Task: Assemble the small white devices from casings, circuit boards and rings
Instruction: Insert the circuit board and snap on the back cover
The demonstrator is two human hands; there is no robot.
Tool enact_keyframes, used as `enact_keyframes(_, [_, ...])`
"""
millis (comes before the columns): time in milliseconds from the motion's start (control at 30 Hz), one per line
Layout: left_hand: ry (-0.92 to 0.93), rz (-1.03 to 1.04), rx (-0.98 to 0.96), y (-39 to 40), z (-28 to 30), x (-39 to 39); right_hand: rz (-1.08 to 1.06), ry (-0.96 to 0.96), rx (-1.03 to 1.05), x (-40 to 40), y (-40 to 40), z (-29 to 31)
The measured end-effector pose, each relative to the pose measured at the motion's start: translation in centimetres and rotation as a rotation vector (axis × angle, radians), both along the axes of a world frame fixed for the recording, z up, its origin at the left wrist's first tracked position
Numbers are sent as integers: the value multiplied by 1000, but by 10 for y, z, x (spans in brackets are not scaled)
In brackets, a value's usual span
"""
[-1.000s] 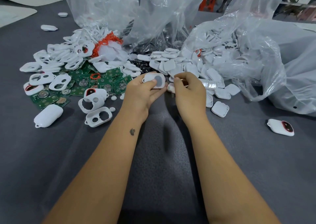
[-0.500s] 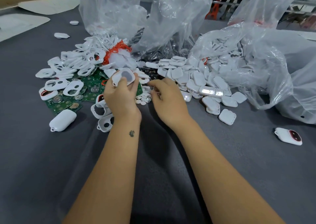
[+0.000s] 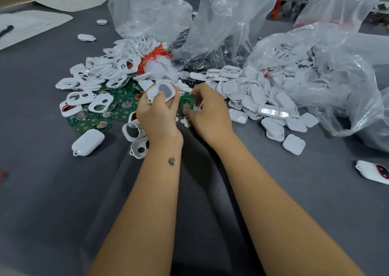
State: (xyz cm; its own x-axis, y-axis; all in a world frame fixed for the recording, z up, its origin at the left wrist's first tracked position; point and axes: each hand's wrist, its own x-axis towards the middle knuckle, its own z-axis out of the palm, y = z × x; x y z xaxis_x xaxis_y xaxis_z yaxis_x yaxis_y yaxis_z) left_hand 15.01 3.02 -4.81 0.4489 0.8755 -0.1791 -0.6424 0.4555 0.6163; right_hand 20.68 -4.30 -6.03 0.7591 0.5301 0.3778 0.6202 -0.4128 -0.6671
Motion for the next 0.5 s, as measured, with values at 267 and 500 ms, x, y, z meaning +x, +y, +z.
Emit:
enact_keyframes(267, [41,-269,72,-16,1,5,-158,363,467,5,-43,9])
enact_keyframes(500, [156,-566,229,-35,-3,6,-147,745,919,7,-67,4])
